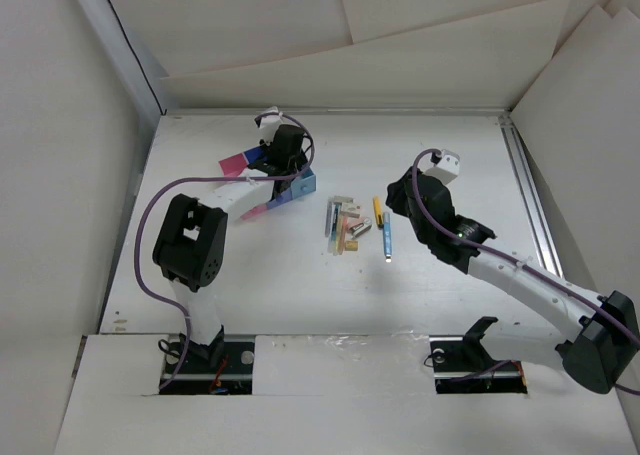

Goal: Sort the stationery into containers
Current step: Place the pen in the storage box, then pick up the pen from the center of the board.

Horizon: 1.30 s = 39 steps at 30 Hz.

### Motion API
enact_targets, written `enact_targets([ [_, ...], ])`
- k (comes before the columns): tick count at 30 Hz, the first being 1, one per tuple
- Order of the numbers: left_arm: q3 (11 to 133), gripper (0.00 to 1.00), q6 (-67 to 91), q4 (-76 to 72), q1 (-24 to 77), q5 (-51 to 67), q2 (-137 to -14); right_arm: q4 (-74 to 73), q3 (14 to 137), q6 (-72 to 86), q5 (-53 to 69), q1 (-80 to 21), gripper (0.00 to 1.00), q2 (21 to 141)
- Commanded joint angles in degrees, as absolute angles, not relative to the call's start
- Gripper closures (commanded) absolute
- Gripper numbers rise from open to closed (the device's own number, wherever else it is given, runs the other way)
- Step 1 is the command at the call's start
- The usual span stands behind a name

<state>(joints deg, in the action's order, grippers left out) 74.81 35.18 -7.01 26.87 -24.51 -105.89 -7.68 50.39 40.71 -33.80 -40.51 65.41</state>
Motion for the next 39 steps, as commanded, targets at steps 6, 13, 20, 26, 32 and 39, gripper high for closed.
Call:
enact_targets([
  [6, 69.45, 0.56, 32.88, -10.18, 28.12, -24.61, -97.75, -5.36, 51.24, 39.90, -34.19, -40.87, 0.66, 65.48],
  [13, 57.23, 0.69, 31.82, -13.45, 37.34, -21.53, -91.85, -5.36, 51.24, 39.90, -34.71, -40.87, 0.66, 66.01],
  [20, 47.82, 0.72, 30.68, -17.83, 40.69, -12.67, -92.90, -5.36, 51.24, 39.90, -34.72, -40.87, 0.66, 65.48],
  [26, 49.30, 0.71, 28.83, -19.16, 42.71, -11.60, -95.45, -5.36, 51.24, 39.90, -34.72, -40.87, 0.66, 65.48],
  [32, 52.03, 0.70, 27.42, -17.67, 43.51, -14.05, -99.22, -5.36, 51.24, 39.90, -34.72, -40.87, 0.66, 65.48],
  [39, 55.01, 0.75, 29.35, -13.63, 43.51, -19.59, -101.78, -5.36, 51.24, 39.90, -34.72, -40.87, 0.66, 65.48],
])
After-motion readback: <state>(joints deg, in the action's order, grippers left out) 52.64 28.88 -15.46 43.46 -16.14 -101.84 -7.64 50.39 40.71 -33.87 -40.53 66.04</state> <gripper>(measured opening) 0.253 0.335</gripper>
